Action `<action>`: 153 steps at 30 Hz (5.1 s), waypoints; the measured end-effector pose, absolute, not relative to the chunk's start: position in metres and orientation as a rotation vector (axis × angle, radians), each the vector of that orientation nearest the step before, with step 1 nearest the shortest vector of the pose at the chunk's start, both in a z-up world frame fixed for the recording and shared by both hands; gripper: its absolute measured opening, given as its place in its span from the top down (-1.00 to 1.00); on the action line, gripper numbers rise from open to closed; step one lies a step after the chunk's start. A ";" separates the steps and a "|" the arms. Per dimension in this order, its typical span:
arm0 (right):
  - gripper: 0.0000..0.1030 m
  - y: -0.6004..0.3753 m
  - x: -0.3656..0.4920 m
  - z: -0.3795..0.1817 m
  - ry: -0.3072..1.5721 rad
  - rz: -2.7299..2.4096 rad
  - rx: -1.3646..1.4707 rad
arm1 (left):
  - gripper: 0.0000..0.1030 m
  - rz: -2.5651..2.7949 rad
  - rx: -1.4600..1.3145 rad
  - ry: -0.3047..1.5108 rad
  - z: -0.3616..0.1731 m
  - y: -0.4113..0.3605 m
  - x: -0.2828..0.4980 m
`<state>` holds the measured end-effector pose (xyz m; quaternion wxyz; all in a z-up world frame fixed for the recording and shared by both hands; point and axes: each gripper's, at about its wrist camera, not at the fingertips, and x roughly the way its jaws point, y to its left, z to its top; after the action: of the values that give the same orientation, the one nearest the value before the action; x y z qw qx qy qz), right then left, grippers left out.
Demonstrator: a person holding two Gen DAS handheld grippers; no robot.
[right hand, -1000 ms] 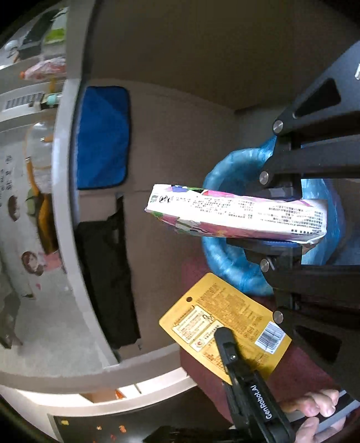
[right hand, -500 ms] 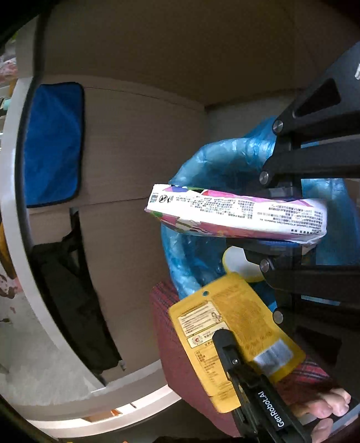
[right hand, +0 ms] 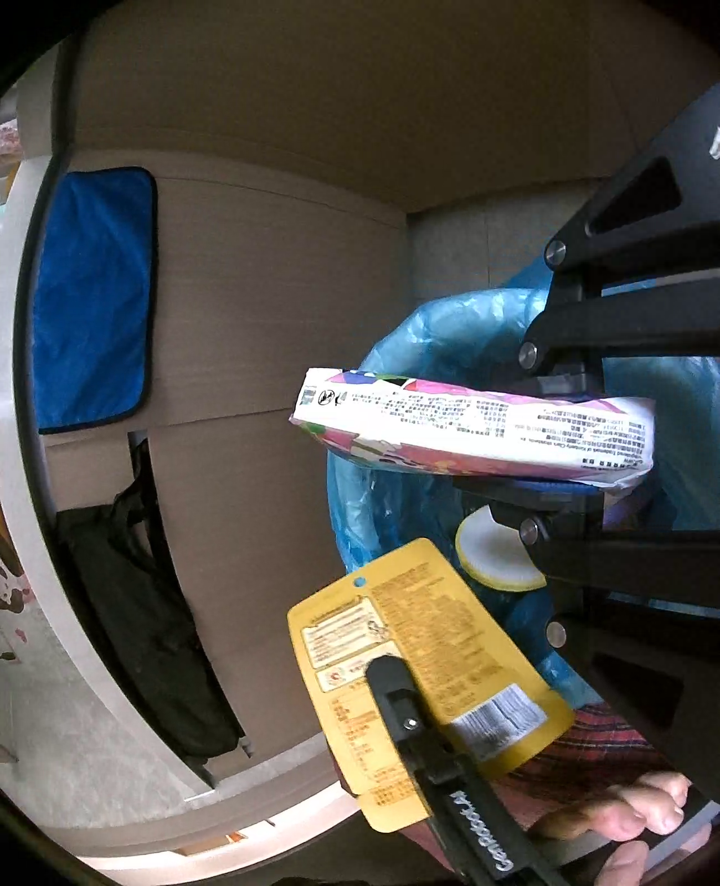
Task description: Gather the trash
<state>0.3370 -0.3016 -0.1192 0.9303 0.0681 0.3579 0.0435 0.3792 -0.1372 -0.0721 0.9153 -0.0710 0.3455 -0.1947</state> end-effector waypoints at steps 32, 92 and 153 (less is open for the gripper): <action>0.27 -0.287 0.220 -0.065 0.683 0.078 0.261 | 0.06 -0.336 -0.096 0.639 -0.026 -0.079 0.245; 0.27 -0.177 0.014 -0.016 0.388 0.141 -0.020 | 0.06 -0.088 0.006 0.416 0.005 -0.010 0.011; 0.27 -0.185 0.014 -0.013 0.369 0.122 -0.012 | 0.06 -0.112 0.019 0.446 0.000 -0.017 0.010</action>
<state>0.0142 -0.1851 -0.0126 0.9811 -0.0058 0.1835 0.0606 0.0096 -0.0170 -0.0003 0.9736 0.0096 0.2210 -0.0555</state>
